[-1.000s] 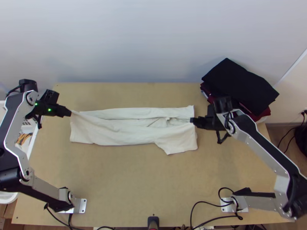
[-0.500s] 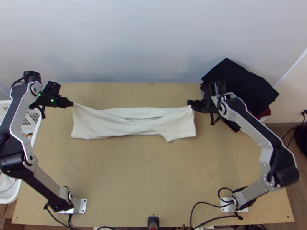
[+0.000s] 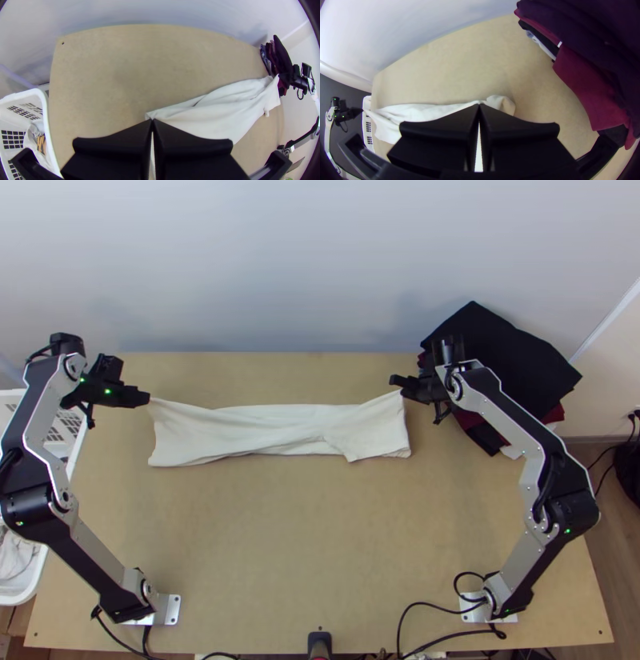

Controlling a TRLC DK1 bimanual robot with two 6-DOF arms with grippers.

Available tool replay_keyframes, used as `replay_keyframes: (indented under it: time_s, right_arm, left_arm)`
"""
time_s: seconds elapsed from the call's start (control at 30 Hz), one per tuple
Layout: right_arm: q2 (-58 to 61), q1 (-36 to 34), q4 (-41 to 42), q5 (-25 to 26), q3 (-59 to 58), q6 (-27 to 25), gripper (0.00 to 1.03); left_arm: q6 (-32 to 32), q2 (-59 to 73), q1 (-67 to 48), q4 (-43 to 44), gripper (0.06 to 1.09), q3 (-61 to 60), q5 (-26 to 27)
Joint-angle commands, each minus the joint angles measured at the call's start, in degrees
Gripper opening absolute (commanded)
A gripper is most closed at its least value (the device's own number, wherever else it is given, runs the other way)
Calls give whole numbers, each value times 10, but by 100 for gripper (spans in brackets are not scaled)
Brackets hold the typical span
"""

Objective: Fold the t-shirt

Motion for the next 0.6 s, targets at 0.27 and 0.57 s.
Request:
replay_keyframes:
  time_s: [0.27, 0.57]
  right_arm:
    - [17, -3, 4, 18, -7, -11, 3]
    - [33, -2, 14, 37, -13, -16, 9]
  left_arm:
    - [-25, 27, 13, 33, 10, -10, 1]
    - [-68, 39, 0, 102, 62, -39, -12]
